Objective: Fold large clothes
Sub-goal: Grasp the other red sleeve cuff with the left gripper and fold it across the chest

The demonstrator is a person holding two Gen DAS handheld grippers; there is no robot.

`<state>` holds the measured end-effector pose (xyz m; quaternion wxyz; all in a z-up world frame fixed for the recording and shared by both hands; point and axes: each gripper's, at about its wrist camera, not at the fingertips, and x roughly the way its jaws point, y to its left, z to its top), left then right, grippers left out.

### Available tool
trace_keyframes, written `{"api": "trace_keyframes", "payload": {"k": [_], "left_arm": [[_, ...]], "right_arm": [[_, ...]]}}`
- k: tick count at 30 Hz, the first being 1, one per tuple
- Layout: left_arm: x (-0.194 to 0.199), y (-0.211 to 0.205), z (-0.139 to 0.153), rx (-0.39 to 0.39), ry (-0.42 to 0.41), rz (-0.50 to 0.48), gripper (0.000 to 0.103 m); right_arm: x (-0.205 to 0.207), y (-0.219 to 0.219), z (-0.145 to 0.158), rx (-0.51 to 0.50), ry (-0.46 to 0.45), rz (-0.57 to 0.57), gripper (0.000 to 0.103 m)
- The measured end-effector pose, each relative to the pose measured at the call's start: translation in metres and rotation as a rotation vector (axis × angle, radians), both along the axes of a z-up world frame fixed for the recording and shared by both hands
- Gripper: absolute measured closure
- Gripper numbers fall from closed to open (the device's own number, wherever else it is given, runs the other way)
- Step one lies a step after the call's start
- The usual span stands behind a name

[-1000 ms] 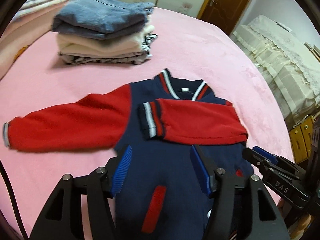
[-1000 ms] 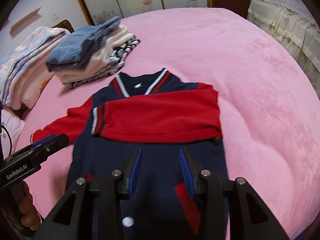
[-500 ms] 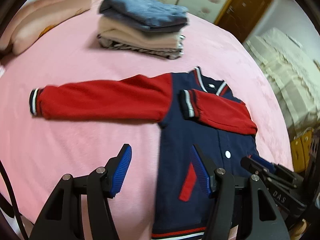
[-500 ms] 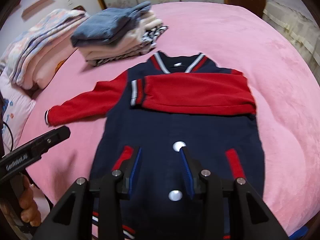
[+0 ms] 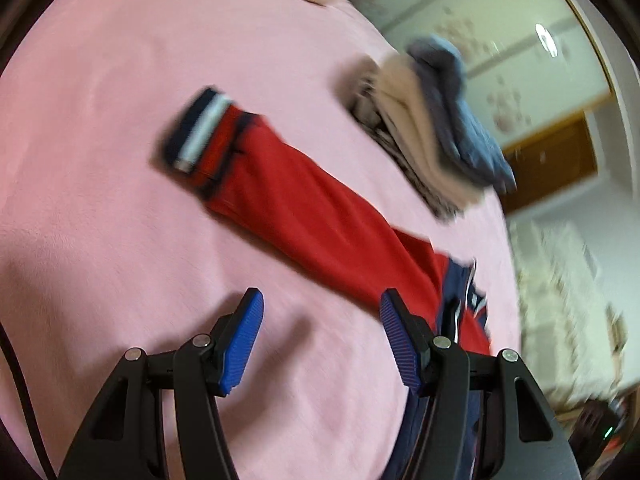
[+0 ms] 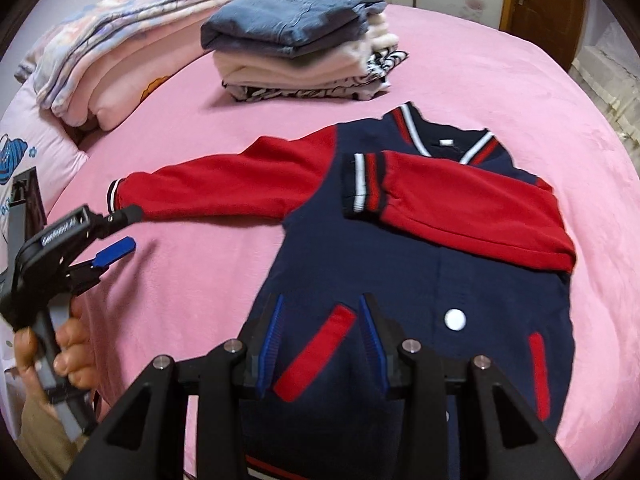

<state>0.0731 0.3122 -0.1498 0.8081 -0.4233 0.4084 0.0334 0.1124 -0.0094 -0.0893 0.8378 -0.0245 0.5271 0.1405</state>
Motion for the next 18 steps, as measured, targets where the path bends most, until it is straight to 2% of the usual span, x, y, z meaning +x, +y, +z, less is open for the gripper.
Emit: {"api": "trace_keyframes", "payload": {"k": [6, 8, 10, 12, 13, 14, 16, 18], "left_arm": [[0.011, 0.028, -0.026, -0.109, -0.057, 0.100, 0.044], [0.016, 0.033, -0.028, -0.117, -0.074, 0.126, 0.050], [0.022, 0.040, -0.033, -0.129, -0.075, 0.152, 0.076], [0.025, 0.045, -0.039, -0.176, -0.075, 0.181, 0.092], [0.025, 0.046, -0.039, -0.188, -0.077, 0.195, 0.093], [0.025, 0.046, -0.036, -0.186, -0.080, 0.207, 0.093], [0.027, 0.038, -0.023, -0.130, -0.080, 0.202, 0.095], [0.030, 0.025, -0.002, -0.048, -0.099, 0.179, 0.096]], "right_arm": [[0.007, 0.009, -0.013, -0.011, 0.024, 0.007, 0.065], [0.009, 0.009, -0.018, -0.007, 0.034, 0.004, 0.065], [0.010, 0.007, -0.021, -0.004, 0.039, 0.000, 0.065], [0.010, 0.004, -0.023, 0.001, 0.041, -0.006, 0.065], [0.010, 0.003, -0.023, 0.004, 0.041, -0.009, 0.065], [0.010, 0.001, -0.024, 0.008, 0.042, -0.012, 0.065], [0.011, -0.006, -0.024, 0.018, 0.043, -0.022, 0.065], [0.011, -0.014, -0.023, 0.032, 0.039, -0.036, 0.065]]}}
